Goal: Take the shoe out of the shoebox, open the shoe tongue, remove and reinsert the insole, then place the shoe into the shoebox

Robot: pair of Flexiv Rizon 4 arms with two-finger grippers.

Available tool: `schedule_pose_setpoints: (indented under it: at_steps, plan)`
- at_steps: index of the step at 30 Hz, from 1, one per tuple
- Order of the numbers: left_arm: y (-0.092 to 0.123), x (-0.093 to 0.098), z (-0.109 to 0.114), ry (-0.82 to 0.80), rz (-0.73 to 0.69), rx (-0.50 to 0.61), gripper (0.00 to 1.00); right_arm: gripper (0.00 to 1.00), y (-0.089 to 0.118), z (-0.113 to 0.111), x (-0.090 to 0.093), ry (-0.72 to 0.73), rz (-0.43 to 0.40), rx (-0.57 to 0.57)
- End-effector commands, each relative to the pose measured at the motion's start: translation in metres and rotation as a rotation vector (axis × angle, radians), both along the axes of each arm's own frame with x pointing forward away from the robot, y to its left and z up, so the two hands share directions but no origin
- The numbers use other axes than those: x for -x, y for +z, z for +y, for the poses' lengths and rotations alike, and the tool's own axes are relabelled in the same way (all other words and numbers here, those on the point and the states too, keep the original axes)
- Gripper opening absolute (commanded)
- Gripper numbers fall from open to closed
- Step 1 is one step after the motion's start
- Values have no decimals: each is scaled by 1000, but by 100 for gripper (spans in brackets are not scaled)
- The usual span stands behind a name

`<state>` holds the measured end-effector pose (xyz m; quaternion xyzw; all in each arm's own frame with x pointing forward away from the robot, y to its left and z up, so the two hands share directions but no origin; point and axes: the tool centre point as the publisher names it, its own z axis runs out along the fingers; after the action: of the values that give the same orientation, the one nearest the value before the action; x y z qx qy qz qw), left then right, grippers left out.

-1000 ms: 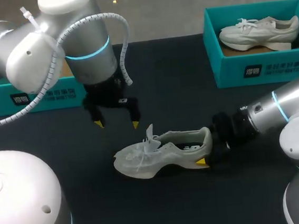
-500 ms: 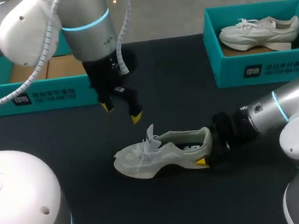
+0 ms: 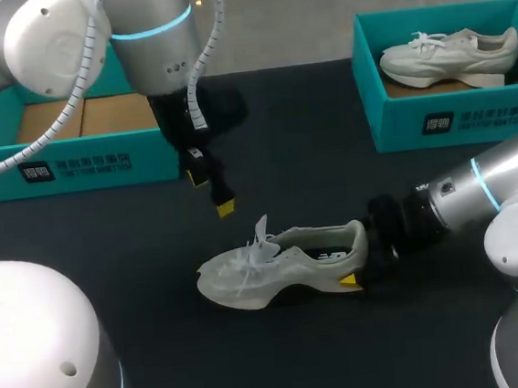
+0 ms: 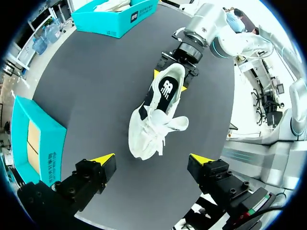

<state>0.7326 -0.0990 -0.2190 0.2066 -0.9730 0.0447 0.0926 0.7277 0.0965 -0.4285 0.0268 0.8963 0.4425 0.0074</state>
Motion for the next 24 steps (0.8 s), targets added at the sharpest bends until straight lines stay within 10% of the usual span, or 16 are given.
schedule_pose_setpoints:
  at_steps: [1, 4, 5, 8, 24]
  plan:
    - [6, 0, -20, -69, -46, -62, 100, 0, -1, 1, 1, -1, 0, 3]
    - [4, -2, -33, -130, -69, -67, 93, 0, -1, 1, 1, -1, 0, 3]
    - [3, -2, -38, -150, -73, -72, 48, 0, -1, 1, 1, -1, 0, 3]
    - [-2, -5, -51, -175, -90, -63, 0, 0, -1, 1, 1, -1, 0, 3]
    - [-31, -15, -112, -280, -157, -37, 0, 0, -1, 1, 1, -1, 0, 3]
